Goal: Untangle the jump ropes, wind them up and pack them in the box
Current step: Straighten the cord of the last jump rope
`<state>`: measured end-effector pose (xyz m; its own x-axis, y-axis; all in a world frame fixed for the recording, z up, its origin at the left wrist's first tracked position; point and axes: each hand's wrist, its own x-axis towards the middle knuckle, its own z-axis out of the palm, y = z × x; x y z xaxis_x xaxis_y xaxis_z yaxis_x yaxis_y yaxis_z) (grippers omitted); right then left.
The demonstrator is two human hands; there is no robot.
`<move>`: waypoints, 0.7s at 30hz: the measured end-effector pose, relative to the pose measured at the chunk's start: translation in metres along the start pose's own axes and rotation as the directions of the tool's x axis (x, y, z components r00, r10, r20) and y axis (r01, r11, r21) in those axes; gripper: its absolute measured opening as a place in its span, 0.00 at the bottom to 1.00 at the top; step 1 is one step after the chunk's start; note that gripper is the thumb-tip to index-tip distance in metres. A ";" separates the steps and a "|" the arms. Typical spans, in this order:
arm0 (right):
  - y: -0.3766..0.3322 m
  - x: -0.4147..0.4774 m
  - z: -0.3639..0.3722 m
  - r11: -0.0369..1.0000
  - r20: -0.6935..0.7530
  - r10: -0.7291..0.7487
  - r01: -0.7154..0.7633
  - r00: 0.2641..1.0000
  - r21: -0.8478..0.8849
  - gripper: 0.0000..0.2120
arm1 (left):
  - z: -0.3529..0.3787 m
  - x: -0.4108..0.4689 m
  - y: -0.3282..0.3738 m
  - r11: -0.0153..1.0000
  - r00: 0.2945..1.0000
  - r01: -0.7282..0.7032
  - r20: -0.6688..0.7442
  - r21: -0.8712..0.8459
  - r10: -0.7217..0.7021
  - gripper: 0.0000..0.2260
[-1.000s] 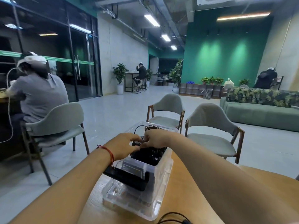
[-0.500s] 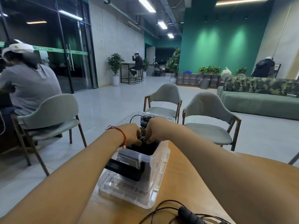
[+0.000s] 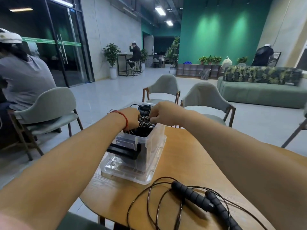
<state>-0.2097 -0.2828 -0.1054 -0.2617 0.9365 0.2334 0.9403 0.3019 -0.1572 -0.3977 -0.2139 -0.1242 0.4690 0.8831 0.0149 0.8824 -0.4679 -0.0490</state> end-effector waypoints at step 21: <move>0.062 -0.209 0.051 0.836 0.684 0.456 -0.536 0.569 -0.112 0.09 | 0.092 -0.076 0.179 0.864 0.770 -0.482 0.539 0.142 0.341 0.24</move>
<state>-0.1077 -0.4502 -0.2128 0.1313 0.7927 -0.5953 0.9513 -0.2698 -0.1494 -0.2787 -0.3620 -0.2263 0.6427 0.5397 -0.5438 0.5314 -0.8253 -0.1911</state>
